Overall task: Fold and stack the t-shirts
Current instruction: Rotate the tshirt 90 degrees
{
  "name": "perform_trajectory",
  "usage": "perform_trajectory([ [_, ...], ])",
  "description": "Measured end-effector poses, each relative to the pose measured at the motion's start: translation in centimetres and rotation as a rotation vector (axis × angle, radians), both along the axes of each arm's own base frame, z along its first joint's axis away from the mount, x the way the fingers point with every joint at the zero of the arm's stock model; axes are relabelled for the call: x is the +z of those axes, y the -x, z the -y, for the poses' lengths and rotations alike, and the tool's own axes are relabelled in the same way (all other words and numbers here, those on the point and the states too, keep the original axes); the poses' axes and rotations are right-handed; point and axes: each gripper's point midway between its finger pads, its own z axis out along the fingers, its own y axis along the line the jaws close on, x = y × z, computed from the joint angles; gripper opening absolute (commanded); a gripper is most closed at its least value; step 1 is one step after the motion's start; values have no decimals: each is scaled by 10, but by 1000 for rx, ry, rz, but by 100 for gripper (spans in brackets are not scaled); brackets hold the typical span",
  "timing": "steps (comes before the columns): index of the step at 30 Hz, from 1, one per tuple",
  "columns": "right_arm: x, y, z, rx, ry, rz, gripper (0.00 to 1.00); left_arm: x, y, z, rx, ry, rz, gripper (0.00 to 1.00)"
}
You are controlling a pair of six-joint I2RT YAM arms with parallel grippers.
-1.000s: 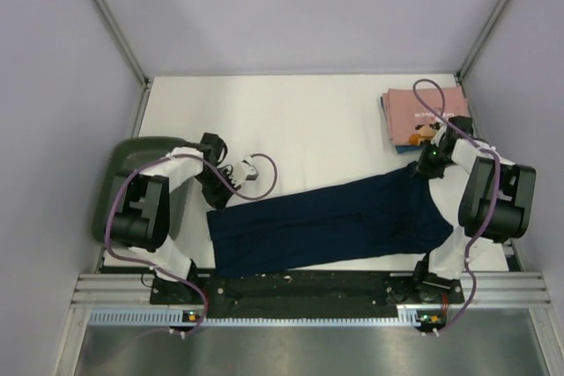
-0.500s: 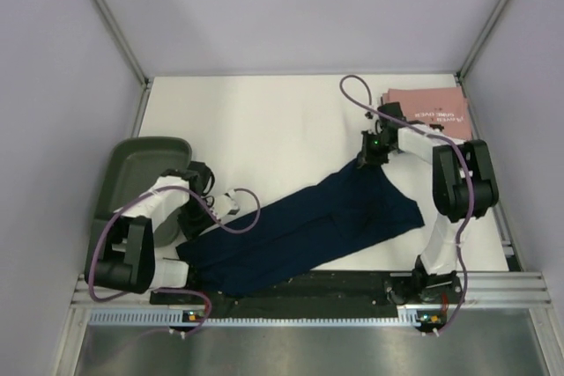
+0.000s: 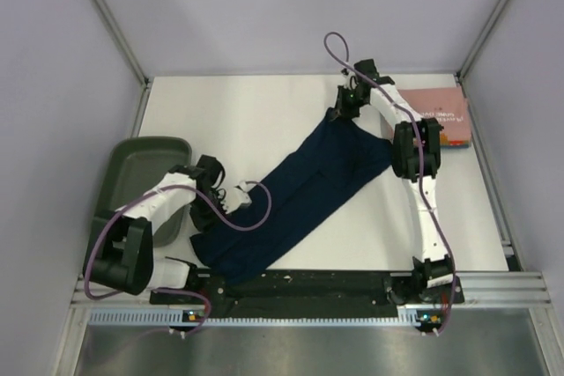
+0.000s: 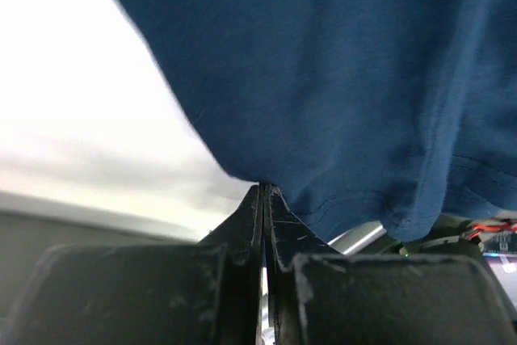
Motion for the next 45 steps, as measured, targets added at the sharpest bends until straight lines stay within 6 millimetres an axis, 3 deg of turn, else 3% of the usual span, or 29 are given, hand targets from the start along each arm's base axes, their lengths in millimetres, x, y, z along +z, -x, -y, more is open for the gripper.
perform_trajectory([
  [3,3,-31,-16,-8,-69,39,2,3,-9,30,-79,71,32,0],
  [7,7,-58,-31,-44,-164,86,23,-5,0,62,-185,128,-21,0],
  [10,15,-70,-36,-69,-200,128,43,-7,5,67,-203,135,-42,0],
  [15,26,-83,-33,-76,-183,207,61,-7,10,67,-198,146,-39,0],
  [19,55,-78,-17,-67,-93,281,64,-8,15,59,-188,122,-27,0],
  [24,136,-47,17,-121,34,400,62,-8,14,41,-129,52,-25,0],
  [26,160,-29,33,-168,79,430,62,-8,16,37,-107,38,-33,7],
  [28,168,-10,49,-215,127,435,62,-7,19,37,-100,37,-46,18],
  [31,144,14,70,-276,203,377,62,-5,23,36,-98,37,-57,32],
  [34,81,40,86,-304,285,230,60,0,23,33,-95,32,-35,47],
  [36,37,62,94,-305,338,113,52,6,20,31,-84,28,-8,55],
  [38,6,78,98,-297,370,27,42,13,14,31,-73,35,27,62],
  [43,-3,73,95,-287,361,9,2,32,-4,41,-67,98,107,65],
  [45,-3,61,90,-273,334,3,0,34,-7,49,-78,140,112,66],
])
